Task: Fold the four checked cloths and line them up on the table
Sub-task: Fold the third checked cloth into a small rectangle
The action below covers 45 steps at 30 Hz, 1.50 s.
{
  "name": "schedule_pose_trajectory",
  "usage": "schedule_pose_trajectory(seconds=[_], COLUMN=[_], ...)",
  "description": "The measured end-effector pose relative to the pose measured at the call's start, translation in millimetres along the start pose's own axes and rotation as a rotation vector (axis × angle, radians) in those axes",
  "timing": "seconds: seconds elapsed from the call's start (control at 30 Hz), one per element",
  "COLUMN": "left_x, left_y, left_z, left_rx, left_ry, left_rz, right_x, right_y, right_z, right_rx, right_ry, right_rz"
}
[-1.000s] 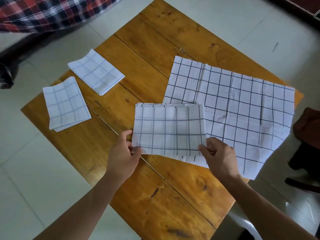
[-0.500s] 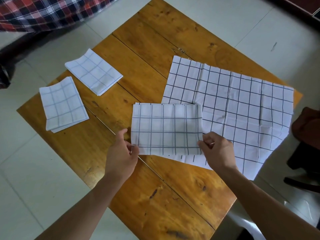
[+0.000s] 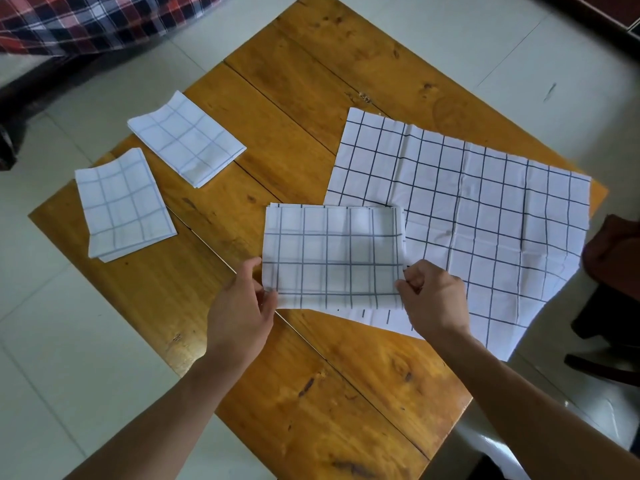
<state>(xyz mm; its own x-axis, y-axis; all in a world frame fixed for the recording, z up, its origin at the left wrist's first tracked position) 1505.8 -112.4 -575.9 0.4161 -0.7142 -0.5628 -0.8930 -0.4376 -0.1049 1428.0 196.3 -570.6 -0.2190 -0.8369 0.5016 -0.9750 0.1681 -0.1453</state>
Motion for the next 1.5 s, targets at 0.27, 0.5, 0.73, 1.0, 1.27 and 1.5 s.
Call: schedule_pose_trajectory(seconds=[0.27,0.5,0.73,1.0,1.27,1.5], left_x=[-0.7,-27.1,-32.1,-41.1,-69.7,-89.4], left_y=[0.7,-5.4,-4.0,1.4,-5.4,-27.1], left_z=[0.2,-2.8,2.9,9.2,24.1,53.5], left_rx=[-0.038,-0.103,-0.083,-0.067,-0.007,0.073], left_ry=[0.041,0.225,0.299,0.424,0.377,0.229], left_rz=[0.046,0.383,0.457,0.432,0.622,0.635], right_x=[2.0,17.9,62.7,63.6,38.3,35.5], right_y=[3.3,1.5,-22.5,-36.5,-37.2,-37.9], right_z=[-0.5,-4.8,30.6,67.5,68.8,71.8], right_rx=[0.003,-0.036,0.122,0.383,0.3,0.287], right_ry=[0.009,-0.125,-0.254,-0.21,-0.434,-0.465], right_rz=[-0.004,-0.186,-0.612,-0.642,-0.643,-0.64])
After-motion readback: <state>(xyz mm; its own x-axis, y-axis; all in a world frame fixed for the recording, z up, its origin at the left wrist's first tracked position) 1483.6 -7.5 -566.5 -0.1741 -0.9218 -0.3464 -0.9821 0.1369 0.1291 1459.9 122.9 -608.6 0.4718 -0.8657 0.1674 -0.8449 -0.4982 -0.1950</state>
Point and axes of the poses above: each hand's wrist, its own y-axis towards the middle knuckle, its own z-axis out of the palm, x = y × z, the point moved 10 cm from there along y, towards the middle knuckle, and after that the axes turned 10 degrees about -x, right-handed, at the moved point
